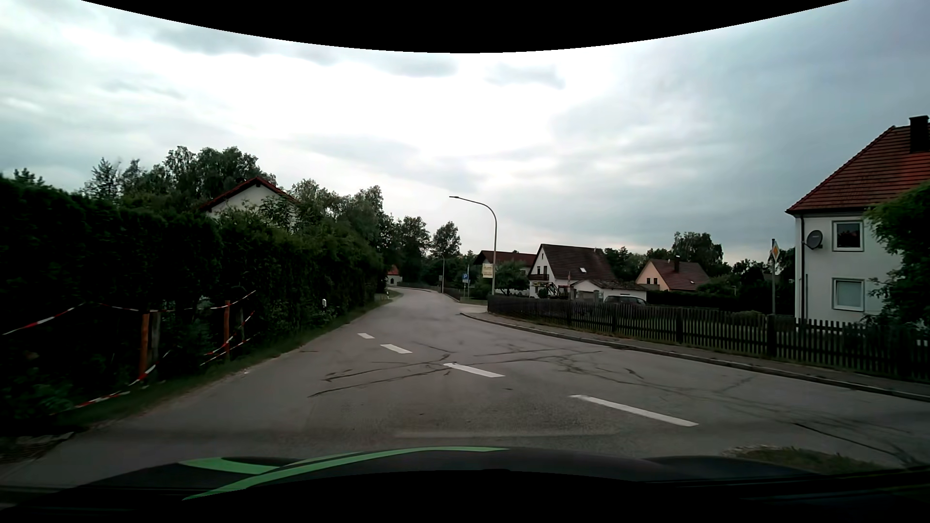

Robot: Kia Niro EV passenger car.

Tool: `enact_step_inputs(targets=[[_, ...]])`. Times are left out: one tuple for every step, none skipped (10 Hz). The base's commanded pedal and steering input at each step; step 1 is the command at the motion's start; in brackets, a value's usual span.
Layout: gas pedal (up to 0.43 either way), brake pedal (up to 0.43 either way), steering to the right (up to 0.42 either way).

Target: Follow the waypoints while adhering to traffic rules and regulations

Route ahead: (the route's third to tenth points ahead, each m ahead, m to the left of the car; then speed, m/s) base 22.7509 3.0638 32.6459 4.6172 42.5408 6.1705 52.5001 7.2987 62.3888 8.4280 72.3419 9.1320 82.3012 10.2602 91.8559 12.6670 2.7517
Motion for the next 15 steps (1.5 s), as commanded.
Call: enact_step_inputs(targets=[[0.000, 0.262, -0.001], [0.000, 0.262, -0.001], [0.000, 0.262, -0.001], [0.000, 0.256, -0.001], [0.000, 0.256, -0.001], [0.000, 0.256, -0.001], [0.000, 0.220, -0.001], [0.000, 0.067, -0.003], [0.000, 0.000, -0.005], [0.000, 0.000, -0.008], [0.000, 0.000, -0.012], [0.079, 0.000, -0.019], [0.087, 0.000, -0.024], [0.118, 0.000, -0.032], [0.157, 0.000, -0.040]])
